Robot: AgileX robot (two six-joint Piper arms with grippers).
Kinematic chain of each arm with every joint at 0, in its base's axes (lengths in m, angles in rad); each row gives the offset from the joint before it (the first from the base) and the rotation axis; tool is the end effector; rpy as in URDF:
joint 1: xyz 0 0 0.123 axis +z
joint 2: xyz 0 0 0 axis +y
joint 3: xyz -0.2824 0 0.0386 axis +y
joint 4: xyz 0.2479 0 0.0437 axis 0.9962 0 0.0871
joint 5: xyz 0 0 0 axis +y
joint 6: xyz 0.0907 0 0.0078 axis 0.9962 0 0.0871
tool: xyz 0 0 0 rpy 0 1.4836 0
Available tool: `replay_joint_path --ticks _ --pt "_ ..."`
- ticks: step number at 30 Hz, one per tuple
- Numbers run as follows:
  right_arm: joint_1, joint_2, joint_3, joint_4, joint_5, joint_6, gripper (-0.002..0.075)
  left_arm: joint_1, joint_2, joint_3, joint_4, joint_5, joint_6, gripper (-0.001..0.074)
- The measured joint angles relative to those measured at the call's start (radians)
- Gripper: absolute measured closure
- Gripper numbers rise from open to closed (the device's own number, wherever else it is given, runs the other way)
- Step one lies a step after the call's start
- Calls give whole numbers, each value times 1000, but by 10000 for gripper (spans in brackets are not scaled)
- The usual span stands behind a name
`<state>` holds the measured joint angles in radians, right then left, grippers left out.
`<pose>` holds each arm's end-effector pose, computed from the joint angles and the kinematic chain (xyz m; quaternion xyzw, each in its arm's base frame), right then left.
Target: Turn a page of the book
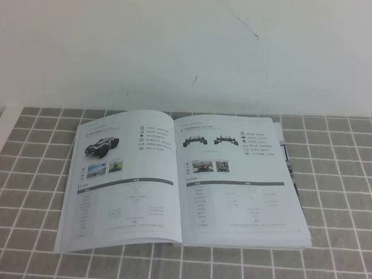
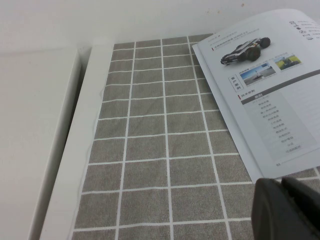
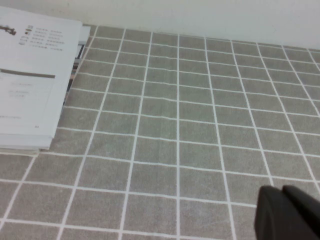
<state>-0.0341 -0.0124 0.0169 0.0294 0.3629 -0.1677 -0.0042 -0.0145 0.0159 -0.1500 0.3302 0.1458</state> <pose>0.0527 -0.0008 0.1754 -0.0455 0.7976 -0.0482 0.5996 0.0533 -0.0047 0.1790 0.0181 0.7867 -0.0192 0.6168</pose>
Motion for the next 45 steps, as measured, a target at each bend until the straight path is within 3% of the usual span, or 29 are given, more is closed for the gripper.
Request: replay_joint_path --ticks 36,41,45 --pt "0 0 6 27 -44 0 728 0 0 0 -2 -10 4 738" --pt "0 0 12 28 -170 0 728 0 0 7 -77 -177 -2 738" --pt "0 0 12 41 -384 0 729 0 0 7 -173 -445 -67 738"
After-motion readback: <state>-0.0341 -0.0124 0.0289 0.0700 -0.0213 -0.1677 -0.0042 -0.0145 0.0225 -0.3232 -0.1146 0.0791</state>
